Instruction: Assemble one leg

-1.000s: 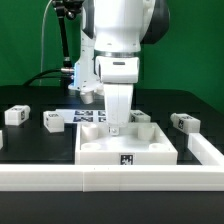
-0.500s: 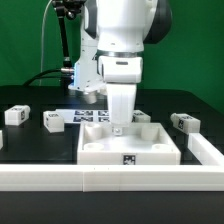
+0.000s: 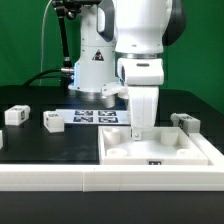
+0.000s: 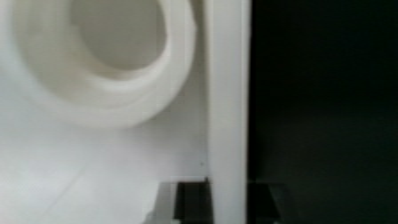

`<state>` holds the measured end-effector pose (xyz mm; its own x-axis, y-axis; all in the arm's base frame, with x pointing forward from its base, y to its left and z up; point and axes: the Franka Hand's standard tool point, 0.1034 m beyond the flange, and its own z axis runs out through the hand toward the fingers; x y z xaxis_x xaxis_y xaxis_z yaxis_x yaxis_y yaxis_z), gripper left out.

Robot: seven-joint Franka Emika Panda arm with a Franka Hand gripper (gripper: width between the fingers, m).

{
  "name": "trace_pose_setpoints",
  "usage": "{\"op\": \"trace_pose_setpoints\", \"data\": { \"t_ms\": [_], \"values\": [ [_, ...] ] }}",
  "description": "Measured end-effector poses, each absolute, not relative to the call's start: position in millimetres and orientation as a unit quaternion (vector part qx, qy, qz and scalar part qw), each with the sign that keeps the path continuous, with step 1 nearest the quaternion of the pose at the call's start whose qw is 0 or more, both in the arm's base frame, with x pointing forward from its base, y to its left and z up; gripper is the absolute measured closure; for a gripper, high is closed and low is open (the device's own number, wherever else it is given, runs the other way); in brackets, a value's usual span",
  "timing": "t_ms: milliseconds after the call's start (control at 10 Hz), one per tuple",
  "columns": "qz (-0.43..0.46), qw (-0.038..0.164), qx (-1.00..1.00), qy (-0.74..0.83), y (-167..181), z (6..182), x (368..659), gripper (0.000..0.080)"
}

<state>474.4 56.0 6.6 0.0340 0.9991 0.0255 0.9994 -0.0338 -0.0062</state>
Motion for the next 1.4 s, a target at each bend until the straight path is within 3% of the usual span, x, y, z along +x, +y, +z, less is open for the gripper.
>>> {"op": "trace_pose_setpoints", "data": {
  "t_ms": [400,500,600,800,900,1000,1100,1400],
  "values": [
    [-0.007,0.012,-0.718,-0.696,59.6,6.9,487.5,0.0742],
    [-0.007,0.012,-0.718,-0.696,59.3,6.8,487.4,0.0659],
    [-0.006,0.012,-0.718,-0.696,58.9,6.8,487.4,0.0659],
    [-0.006,0.012,-0.718,-0.696,58.5,6.7,487.4,0.0339],
    [-0.006,0.012,-0.718,-0.695,58.4,6.7,487.4,0.0219],
    [-0.006,0.012,-0.719,-0.695,58.2,6.7,487.4,0.0219],
    [-0.006,0.012,-0.719,-0.695,58.0,6.7,487.4,0.0164],
    [-0.006,0.012,-0.724,-0.689,58.7,9.0,486.9,0.0151]
  ]
}}
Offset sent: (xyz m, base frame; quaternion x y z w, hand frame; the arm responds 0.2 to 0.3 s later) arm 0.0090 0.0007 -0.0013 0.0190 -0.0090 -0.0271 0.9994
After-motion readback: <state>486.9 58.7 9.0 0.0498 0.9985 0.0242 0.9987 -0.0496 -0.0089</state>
